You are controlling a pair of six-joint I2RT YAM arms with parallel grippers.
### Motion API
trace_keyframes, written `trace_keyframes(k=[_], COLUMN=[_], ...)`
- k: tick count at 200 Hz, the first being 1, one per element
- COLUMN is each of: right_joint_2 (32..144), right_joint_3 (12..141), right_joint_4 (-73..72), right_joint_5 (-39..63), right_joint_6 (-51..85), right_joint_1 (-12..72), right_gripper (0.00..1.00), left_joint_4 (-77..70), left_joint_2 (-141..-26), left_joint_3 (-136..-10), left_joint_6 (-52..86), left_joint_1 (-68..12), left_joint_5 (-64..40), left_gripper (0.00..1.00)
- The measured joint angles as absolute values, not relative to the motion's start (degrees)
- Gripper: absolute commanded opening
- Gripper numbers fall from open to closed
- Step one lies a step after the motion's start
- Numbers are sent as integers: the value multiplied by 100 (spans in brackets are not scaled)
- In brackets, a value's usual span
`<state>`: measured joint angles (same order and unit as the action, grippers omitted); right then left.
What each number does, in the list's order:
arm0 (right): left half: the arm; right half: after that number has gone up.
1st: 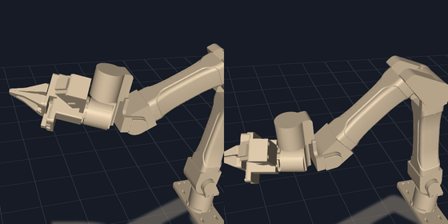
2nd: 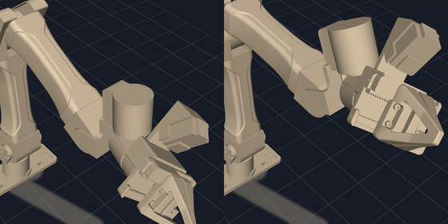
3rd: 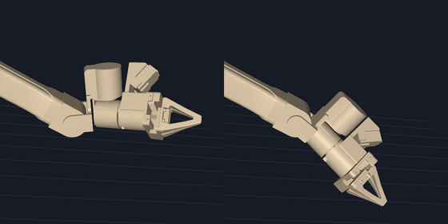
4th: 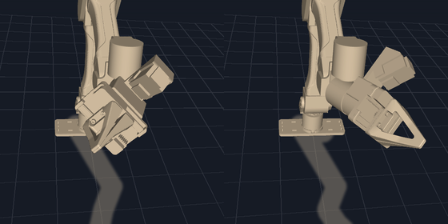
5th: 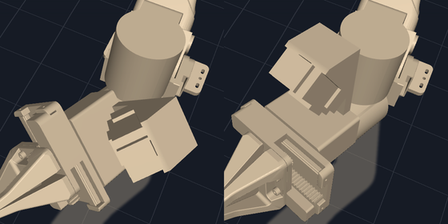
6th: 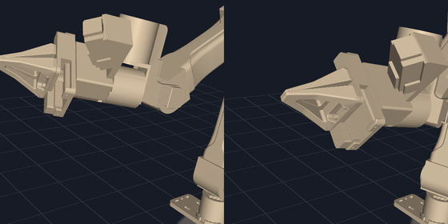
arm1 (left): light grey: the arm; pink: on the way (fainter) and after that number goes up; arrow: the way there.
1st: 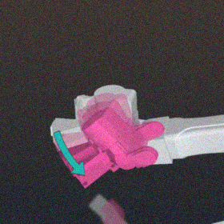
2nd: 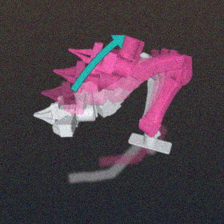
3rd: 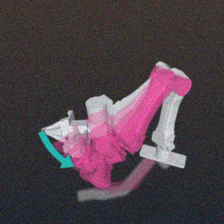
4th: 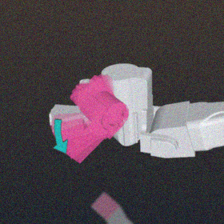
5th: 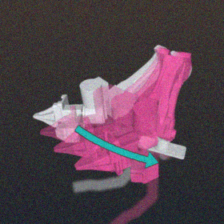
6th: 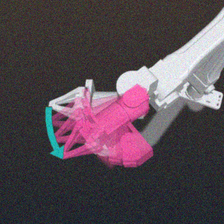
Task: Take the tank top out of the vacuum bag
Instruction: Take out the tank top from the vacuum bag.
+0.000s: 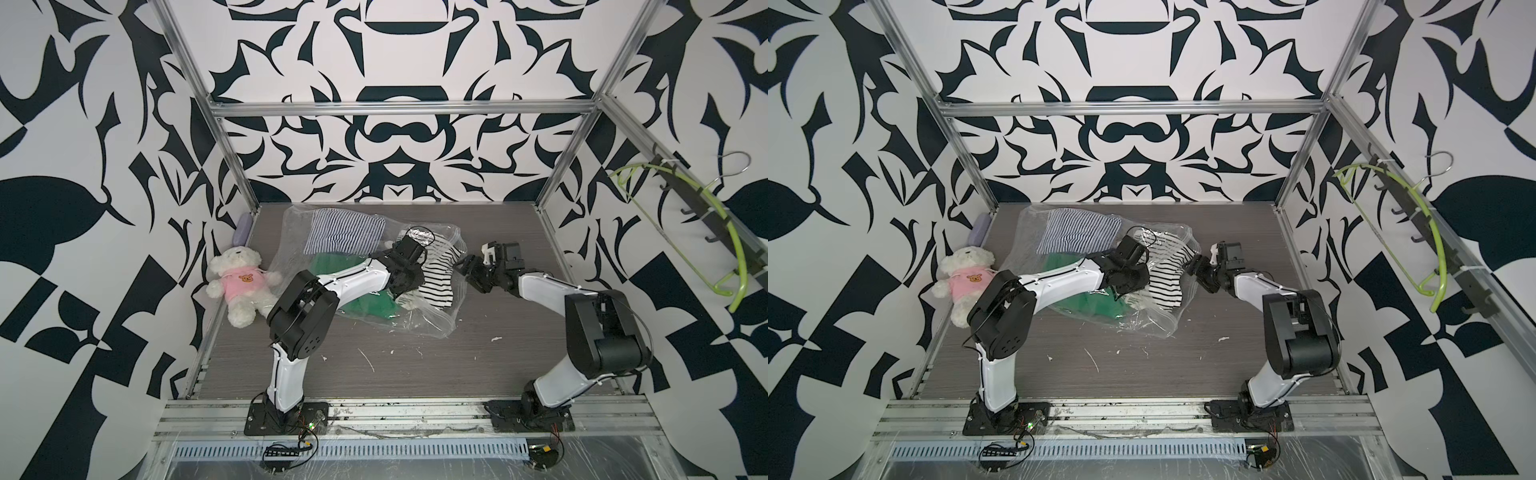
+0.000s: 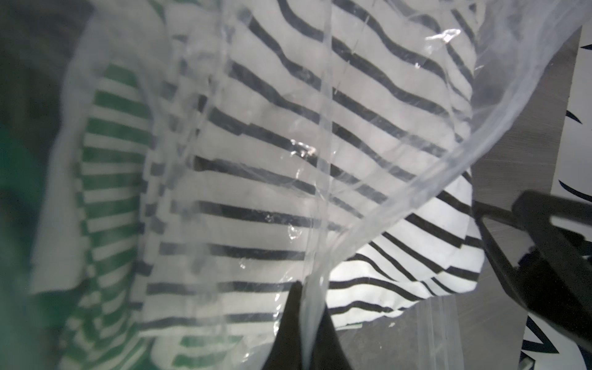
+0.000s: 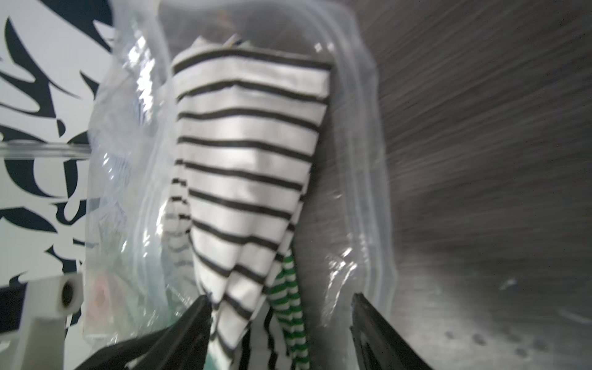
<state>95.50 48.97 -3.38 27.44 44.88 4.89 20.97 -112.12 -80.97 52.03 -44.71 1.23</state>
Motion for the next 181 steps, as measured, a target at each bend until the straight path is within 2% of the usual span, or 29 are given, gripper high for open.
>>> trace_keyframes(k=[67,108,147,181], right_joint_2=[11072,11721,11758,11190], right_joint_3=[5732,5964,5994,5719], right_joint_4=[-1411,-2497,-2768,-2738], right_joint_5=[3524,4235,4543,4429], right_joint_6=[5140,5732,5905,5896], right_joint_1=[338,346,456,528], right_gripper=[70,61,60,58], left_joint_4=[2126,2126,2126,2102], left_joint_2=[-11212,-11212,-11212,-11212], left_joint_3=[-8097,-8097,-8090,-8036], left_joint_6=[5175,5159,5144,5137], left_joint_1=[-4429,-4338,-4331,-4329], left_joint_5=[113,115,115,123], left_gripper=[0,0,0,0])
